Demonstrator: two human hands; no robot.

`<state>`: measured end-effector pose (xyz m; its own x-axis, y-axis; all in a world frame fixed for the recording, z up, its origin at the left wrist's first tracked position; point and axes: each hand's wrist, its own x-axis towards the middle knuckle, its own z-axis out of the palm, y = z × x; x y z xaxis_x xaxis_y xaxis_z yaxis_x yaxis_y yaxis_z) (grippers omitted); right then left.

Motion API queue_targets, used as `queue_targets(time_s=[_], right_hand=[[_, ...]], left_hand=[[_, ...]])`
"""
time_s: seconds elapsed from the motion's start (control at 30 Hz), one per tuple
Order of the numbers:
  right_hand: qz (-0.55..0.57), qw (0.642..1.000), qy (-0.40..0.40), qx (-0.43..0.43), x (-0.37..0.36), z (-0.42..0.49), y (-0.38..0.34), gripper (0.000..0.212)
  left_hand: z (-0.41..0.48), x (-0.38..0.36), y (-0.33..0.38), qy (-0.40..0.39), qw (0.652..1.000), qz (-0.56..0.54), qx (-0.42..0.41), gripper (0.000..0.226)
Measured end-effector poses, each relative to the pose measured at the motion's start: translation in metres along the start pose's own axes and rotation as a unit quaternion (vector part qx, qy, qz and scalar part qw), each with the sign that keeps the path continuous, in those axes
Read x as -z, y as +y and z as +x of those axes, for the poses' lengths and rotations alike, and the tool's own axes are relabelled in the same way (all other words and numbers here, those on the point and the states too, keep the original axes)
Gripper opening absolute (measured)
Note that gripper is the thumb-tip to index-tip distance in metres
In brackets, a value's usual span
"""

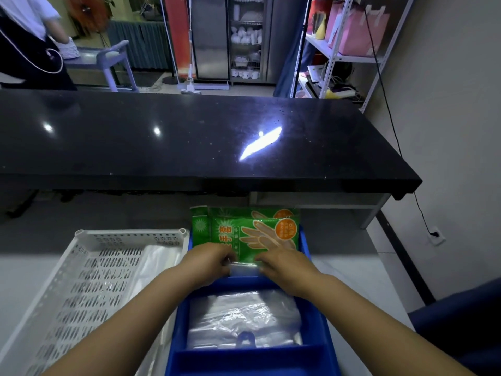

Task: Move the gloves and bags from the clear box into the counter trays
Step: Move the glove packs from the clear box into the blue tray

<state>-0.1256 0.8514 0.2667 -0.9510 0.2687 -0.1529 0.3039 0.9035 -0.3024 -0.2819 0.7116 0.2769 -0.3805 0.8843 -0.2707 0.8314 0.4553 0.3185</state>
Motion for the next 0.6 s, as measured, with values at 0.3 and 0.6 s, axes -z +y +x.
queue_targets(time_s=[0.3,0.6], right_hand=[[-0.048,0.993,-0.104,-0.015,0.0,-0.002,-0.004,0.034],[-0.029,0.997,0.049,-0.06,0.038,-0.022,0.028,0.025]], left_hand=[[-0.014,0.008,-0.027,0.034,0.963,0.261,-0.058,0.022],[-0.038,0.042,-0.043,0.182,0.978,0.099,-0.02,0.017]])
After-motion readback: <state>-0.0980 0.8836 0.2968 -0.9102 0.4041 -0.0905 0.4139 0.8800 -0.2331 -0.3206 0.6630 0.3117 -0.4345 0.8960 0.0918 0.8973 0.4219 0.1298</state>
